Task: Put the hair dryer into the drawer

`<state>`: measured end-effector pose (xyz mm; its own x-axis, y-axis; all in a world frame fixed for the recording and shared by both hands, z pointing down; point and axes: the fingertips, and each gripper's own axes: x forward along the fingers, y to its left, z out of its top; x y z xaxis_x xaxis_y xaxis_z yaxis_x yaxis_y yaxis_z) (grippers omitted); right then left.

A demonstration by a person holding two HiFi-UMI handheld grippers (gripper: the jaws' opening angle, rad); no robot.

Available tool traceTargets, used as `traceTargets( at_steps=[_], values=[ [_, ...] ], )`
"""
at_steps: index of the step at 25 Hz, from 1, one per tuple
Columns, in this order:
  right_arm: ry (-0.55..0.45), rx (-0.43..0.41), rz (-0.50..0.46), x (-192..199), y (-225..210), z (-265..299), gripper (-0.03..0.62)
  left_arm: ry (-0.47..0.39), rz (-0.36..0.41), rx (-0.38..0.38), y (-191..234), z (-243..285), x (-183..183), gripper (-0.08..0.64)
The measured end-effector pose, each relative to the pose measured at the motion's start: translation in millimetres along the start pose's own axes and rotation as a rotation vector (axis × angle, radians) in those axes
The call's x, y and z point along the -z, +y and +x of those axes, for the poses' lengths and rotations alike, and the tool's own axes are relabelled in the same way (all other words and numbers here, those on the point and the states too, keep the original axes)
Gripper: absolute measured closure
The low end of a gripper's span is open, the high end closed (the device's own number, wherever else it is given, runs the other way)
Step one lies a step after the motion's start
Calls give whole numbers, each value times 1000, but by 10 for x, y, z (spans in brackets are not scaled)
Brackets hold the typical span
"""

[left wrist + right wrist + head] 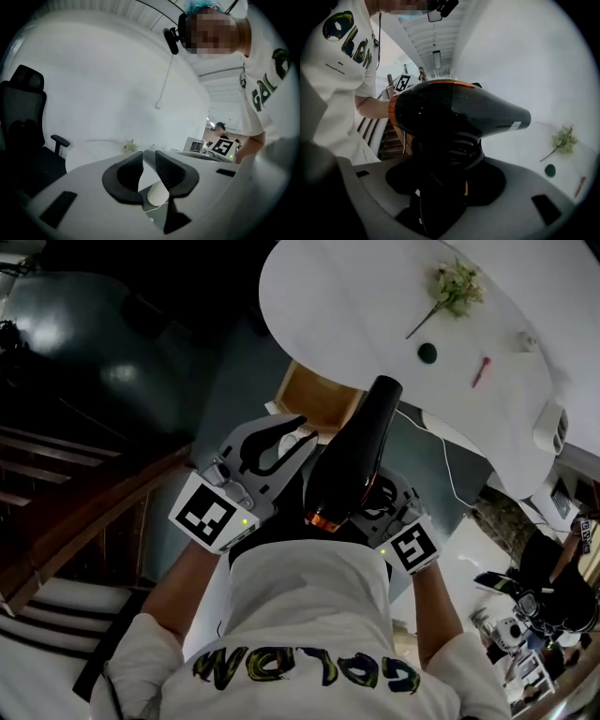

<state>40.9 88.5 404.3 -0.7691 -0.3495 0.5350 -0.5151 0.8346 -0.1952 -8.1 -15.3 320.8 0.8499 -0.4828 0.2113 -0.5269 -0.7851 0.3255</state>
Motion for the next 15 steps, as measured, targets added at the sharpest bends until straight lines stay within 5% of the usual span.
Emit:
traceTargets(
  at_steps=[15],
  values=[
    [202, -304, 49, 870, 463, 558, 336, 108, -94, 23, 225, -54, 1070, 451]
  ],
)
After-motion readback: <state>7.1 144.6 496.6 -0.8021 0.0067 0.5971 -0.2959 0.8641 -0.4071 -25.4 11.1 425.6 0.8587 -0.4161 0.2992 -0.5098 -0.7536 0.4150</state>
